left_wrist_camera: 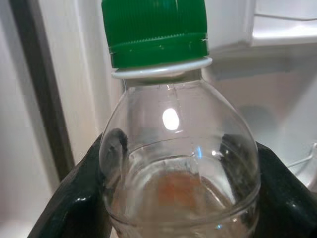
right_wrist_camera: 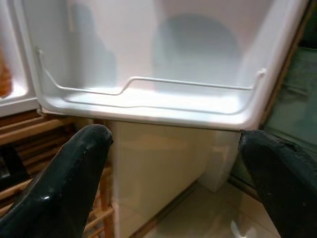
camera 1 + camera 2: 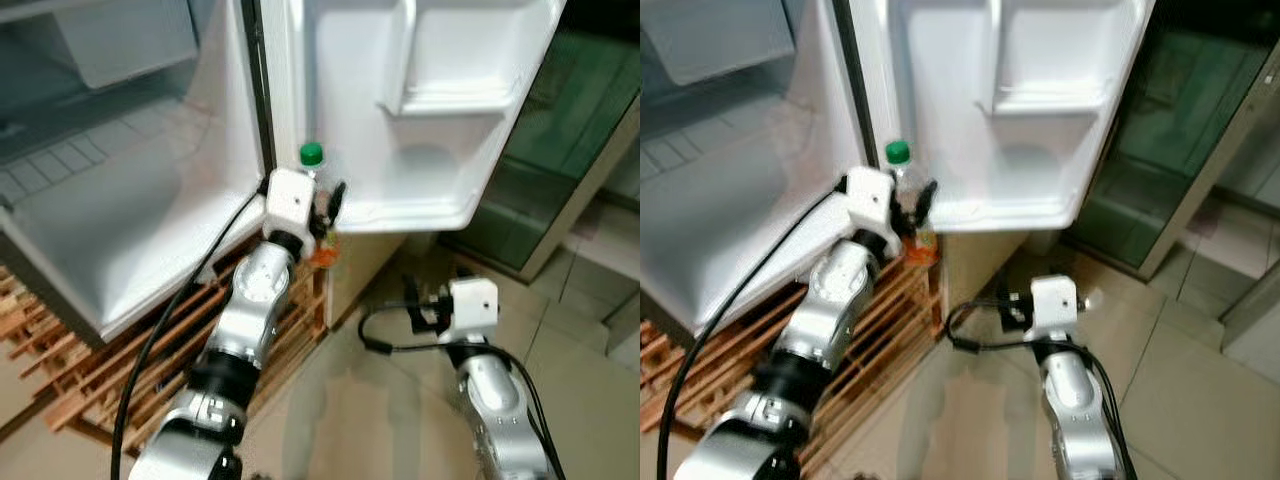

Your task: Restocking fridge

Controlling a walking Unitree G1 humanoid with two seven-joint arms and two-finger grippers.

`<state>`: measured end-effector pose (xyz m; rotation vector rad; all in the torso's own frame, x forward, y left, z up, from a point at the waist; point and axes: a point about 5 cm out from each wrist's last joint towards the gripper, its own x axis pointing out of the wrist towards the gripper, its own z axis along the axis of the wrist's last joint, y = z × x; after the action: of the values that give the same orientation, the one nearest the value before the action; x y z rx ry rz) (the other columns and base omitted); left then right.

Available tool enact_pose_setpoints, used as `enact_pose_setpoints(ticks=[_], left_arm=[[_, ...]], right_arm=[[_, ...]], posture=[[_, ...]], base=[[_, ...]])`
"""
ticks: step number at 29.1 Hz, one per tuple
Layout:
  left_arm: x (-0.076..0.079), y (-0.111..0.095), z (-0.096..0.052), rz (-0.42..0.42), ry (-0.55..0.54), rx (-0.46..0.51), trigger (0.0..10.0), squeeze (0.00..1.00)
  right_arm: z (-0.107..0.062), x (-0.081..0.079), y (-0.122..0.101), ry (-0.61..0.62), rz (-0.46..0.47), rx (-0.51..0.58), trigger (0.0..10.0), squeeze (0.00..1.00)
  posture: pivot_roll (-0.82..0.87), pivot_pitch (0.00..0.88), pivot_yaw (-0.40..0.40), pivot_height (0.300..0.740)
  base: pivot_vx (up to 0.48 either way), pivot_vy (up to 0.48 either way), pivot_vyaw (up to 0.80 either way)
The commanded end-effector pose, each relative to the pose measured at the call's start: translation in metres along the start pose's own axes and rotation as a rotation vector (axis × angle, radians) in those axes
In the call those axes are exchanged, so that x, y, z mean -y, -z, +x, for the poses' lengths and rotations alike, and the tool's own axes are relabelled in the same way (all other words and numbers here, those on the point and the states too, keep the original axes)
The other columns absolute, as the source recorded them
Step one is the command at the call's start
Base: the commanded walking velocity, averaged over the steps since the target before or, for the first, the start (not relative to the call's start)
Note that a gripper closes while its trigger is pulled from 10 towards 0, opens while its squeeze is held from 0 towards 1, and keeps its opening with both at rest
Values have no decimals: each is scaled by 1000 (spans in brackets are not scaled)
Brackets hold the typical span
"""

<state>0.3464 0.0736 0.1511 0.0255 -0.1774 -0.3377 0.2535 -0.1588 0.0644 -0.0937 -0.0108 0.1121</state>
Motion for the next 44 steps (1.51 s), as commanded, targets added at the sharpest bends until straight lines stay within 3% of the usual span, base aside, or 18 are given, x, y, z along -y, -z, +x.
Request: enact_pose_setpoints(ticks=[1,4,8,10,11,13,15,16,18,21,27,28,35,39,44], left_arm=[[-2,-7,1,36,16,39,10000,0],[-29,13,-43,107,22,-26,10000,0],[-68,41,-132,130,-22,-194,10000,0],[-70,46,-170,130,-22,-252,10000,0],[-63,47,-193,117,4,-277,10000,0],[-55,48,-205,95,10,-286,10000,0],[-52,48,-207,83,2,-286,10000,0],[-45,40,-217,64,-57,-243,10000,0],[-44,33,-215,42,-110,-209,10000,0],[-45,29,-191,8,-123,-179,10000,0],[-36,32,-145,6,-67,-154,10000,0],[-36,32,-145,6,-67,-154,10000,0],[-31,32,-107,10,53,-140,10000,0],[-29,31,-101,-2,80,-133,10000,0],[-19,32,-102,-41,97,-133,10000,0]], right_arm=[[-3,0,-2,6,-4,6,10000,0],[-16,9,-6,75,-25,26,10000,0],[-50,24,-14,158,-64,41,10000,0],[-66,26,-16,153,-80,27,10000,0],[-76,28,-14,138,-93,7,10000,0],[-81,32,-7,127,-100,-22,10000,0],[-83,34,-3,127,-99,-36,10000,0],[-79,37,5,122,-100,-43,10000,0],[-73,38,11,113,-106,-40,10000,0],[-63,39,11,113,-101,-27,10000,0],[-43,34,2,88,-71,-22,10000,0],[-43,34,2,88,-71,-22,10000,0],[-23,25,-8,69,-59,23,10000,0],[-22,18,-8,56,-56,25,10000,0],[-23,17,-8,52,-49,19,10000,0]], posture=[[-196,0,82,740],[-197,0,95,740],[-169,0,74,740],[-169,0,58,740],[-157,0,42,740],[-150,0,39,740],[-150,0,39,740],[-149,0,30,740],[-150,0,28,740],[-155,0,27,740],[-171,0,6,740],[-171,0,6,740],[-167,0,13,740],[-170,0,20,740],[-182,0,31,740]], base=[[0,0,0],[0,0,0],[0,0,0],[0,0,0],[0,0,0],[0,0,0],[0,0,0],[0,0,0],[0,0,0],[268,-394,800],[306,-364,794],[315,-356,788],[339,-335,0],[380,-289,0],[391,-216,0]])
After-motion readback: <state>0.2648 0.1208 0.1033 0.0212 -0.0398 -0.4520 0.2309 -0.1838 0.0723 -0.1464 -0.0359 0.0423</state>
